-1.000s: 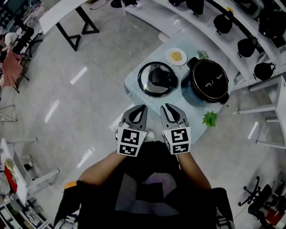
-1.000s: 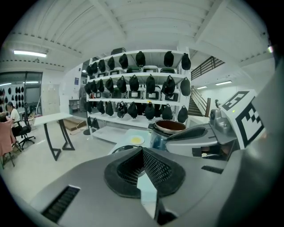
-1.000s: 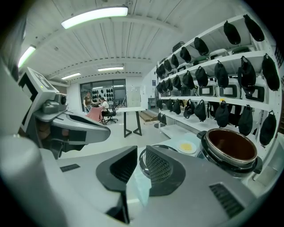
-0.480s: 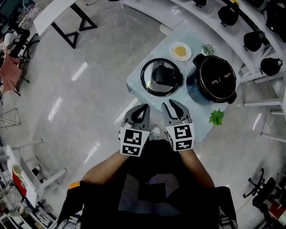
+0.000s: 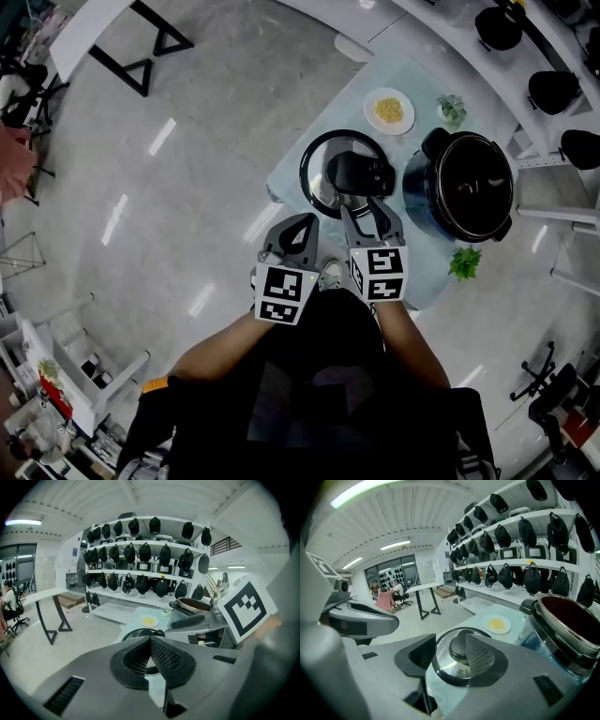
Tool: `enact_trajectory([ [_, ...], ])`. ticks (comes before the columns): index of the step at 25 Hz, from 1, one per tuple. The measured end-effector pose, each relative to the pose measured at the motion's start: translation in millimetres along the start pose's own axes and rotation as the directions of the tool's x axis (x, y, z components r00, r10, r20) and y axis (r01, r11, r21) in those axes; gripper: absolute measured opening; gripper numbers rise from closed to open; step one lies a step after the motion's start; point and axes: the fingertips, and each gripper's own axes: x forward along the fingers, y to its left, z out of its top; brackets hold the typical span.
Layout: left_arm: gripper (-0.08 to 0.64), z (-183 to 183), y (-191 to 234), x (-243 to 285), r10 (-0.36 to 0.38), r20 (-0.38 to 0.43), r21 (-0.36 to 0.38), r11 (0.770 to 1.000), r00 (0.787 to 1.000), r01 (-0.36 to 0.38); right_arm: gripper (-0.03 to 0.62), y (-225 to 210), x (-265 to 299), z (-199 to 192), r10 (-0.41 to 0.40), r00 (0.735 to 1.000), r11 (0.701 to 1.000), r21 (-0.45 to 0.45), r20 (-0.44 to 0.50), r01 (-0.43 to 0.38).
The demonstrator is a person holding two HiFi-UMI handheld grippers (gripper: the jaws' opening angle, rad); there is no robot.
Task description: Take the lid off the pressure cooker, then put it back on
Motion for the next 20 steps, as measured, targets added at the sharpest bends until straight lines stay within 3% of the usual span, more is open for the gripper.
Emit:
enact_trajectory([
  [9, 0.006, 9.2, 38.5, 57.0, -0.041, -0.054, 0.021, 0.999, 0.998, 0.043, 0.247, -23.9, 66.8, -0.8, -0.093, 0.993, 0.992, 0.079, -0.078, 0.099],
  [20, 0.006, -6.3, 72.8, 103.0, -0.082, -0.122, 0.035, 0.996, 0.989, 0.087, 0.298, -34.8, 116.9, -26.7, -0.168, 0.976, 0.971, 0.147, -0.137, 0.188],
])
